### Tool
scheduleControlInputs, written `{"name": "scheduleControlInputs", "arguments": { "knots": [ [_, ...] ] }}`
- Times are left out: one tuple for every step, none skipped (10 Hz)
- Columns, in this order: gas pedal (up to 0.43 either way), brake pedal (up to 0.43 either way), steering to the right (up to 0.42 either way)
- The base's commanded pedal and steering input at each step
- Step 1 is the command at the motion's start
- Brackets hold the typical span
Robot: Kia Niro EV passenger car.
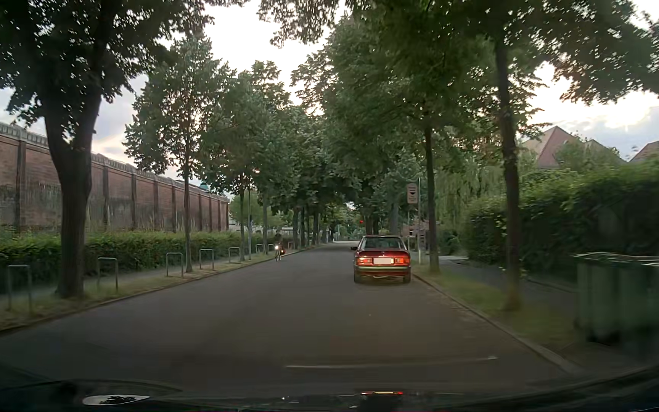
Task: Follow the waypoints while adhering to traffic rules and regulations
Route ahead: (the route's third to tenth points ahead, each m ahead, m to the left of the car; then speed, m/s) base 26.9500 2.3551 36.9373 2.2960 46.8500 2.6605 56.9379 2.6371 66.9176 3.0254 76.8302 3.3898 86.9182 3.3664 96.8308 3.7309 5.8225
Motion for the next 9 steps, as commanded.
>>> {"name": "scheduleControlInputs", "arguments": {
  "knots": [
    [0.000,0.000,-0.059],
    [0.000,0.000,-0.067],
    [0.000,0.000,-0.068],
    [0.000,0.000,-0.068],
    [0.000,0.000,-0.067],
    [0.000,0.000,-0.068],
    [0.000,0.000,-0.067],
    [0.000,0.000,-0.063],
    [0.000,0.000,-0.059]
  ]
}}
